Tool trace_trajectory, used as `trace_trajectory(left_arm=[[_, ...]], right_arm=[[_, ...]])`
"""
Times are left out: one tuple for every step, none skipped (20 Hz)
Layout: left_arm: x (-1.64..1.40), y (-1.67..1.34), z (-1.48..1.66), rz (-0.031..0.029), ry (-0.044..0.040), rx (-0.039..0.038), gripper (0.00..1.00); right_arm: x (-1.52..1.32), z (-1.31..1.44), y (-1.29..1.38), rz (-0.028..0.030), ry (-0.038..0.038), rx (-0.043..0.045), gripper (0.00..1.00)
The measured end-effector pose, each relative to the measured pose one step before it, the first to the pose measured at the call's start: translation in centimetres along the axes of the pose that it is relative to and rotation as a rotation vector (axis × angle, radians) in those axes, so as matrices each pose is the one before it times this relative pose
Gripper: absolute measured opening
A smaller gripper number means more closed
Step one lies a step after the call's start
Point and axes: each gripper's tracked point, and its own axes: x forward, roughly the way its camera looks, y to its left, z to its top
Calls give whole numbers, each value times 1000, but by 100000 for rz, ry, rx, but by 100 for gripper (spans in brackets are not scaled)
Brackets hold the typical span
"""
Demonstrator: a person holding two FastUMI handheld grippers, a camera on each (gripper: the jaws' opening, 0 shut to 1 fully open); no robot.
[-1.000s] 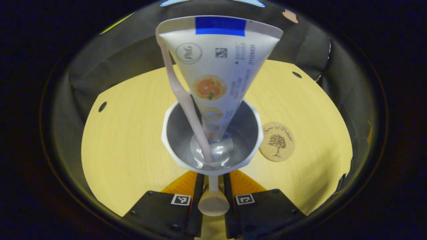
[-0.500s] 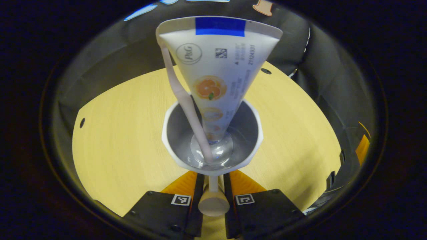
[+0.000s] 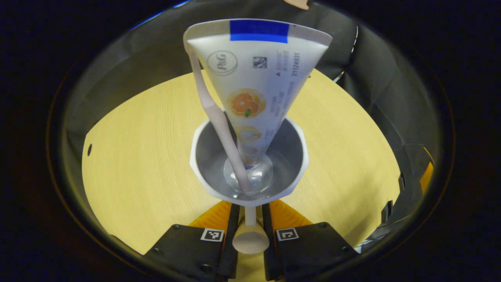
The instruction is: Put the toothbrush and toothpaste on the desktop into the cup, then pick up the cup and place it on the coaster on the desktop.
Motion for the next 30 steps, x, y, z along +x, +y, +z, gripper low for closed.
trace_trajectory(left_arm=[[317, -44, 183, 385, 641, -238, 33], [305, -7, 170, 344, 835, -219, 33], [271, 79, -48, 504, 1659, -65, 33], [86, 5, -173, 391, 1358, -159, 34], [33, -33, 189, 532, 46, 1408, 34], [-67, 109, -188, 620, 740, 707, 34], [98, -44, -122, 700, 255, 1235, 36], [327, -187, -350, 486, 136, 1249, 34], [267, -209, 43, 356, 1, 559, 36], [-269, -119, 101, 158, -180, -195, 36], [-198, 23, -38, -459, -950, -753, 37], [-389, 52, -59, 34, -1089, -583, 36], [-492, 21, 56, 247, -1323, -780, 38], [-453, -132, -23, -843, -1634, -1151, 39], [-384, -54, -92, 18, -1494, -1158, 41], [-610, -163, -103, 52, -1153, -934, 47], [-648, -179, -68, -376, -1933, -1258, 54], [-852, -167, -99, 65, -1959, -1298, 57], [-931, -191, -193, -344, -2269, -1459, 58], [-1056, -101, 28, 306, -2682, -1488, 61], [-1241, -69, 168, 205, -3153, -1577, 64], [-1240, 54, 124, 809, -3208, -1573, 67], [-1376, 204, 196, 987, -3521, -1512, 64], [-1408, 229, 310, 1155, -3601, -1227, 65], [-1500, 442, 178, 1362, -3432, -559, 65], [-1709, 545, 423, 1478, -3625, -243, 64], [-1591, 676, 515, 1636, -3729, -91, 72], [-1719, 624, 491, 1126, -3375, -194, 71], [-1374, 533, 318, 1286, -3501, -361, 72], [-1279, 618, 661, 1249, -3509, -347, 71]], right_arm=[[-76, 71, -141, -6, -139, 26, 88], [-36, 15, -110, 221, -140, 123, 89], [-37, 92, -77, 146, -47, 200, 88], [79, -112, 68, 349, 185, 164, 88], [17, -9, 145, 472, 239, 66, 89], [-3, -66, 3, 443, 243, -126, 89], [79, -84, 56, 542, 324, -460, 89], [24, -169, 47, 393, 302, -551, 89], [-111, -5, 134, 461, 210, -523, 89], [-167, -42, 112, 709, -1, -452, 88], [-234, 162, 197, 796, -342, -420, 89], [-120, 149, 131, 753, -352, -427, 88], [-239, 226, 189, 993, -578, -426, 88], [-446, 370, 247, 1376, -786, -817, 89], [-153, 121, 158, 952, -710, -887, 89], [-372, 352, 123, 932, -935, -1114, 89], [-330, 181, 132, 1178, -629, -1254, 89], [-371, 254, 267, 1287, -736, -1412, 89], [-445, 113, 267, 1304, -842, -1630, 89], [-462, 218, 333, 1325, -737, -1698, 89], [-429, 119, 278, 1481, -643, -1593, 89], [-476, 160, 468, 1686, -752, -1400, 89], [-437, 88, 416, 1654, -907, -1442, 89], [-400, 175, 542, 1062, -1109, -1672, 88], [-291, 113, 309, 517, -1038, -1707, 88], [-298, 216, 453, 297, -824, -1203, 89], [-91, 219, 511, 573, -886, -565, 89], [-155, 352, 720, 983, -931, -69, 88], [-164, 194, 733, 1103, -928, -144, 88], [-45, 376, 751, 689, -814, -617, 88]])
